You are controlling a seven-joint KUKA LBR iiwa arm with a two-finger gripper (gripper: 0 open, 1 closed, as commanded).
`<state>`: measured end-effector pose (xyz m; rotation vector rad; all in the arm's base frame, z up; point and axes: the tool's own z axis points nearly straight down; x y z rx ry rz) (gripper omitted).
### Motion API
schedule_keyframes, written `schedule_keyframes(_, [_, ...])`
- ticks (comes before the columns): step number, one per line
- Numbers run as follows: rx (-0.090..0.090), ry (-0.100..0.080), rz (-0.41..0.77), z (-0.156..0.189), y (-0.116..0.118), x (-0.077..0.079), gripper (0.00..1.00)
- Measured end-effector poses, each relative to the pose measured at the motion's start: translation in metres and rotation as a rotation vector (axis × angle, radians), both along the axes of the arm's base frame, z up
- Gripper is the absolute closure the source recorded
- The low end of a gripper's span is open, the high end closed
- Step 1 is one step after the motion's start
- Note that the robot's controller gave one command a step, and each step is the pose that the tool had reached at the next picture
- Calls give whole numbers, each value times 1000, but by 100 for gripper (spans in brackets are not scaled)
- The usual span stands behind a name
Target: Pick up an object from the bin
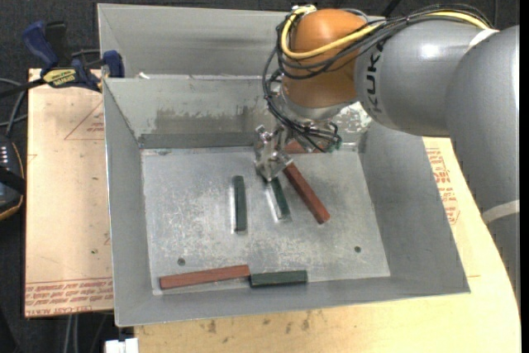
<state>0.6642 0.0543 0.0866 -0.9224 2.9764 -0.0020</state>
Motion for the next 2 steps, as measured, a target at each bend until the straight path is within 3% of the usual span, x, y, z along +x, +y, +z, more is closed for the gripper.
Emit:
schedule_keyframes(1, [0,1,1,-2,1,-1,0])
schedule_keyframes(2, [0,4,1,-2,0,-1,0])
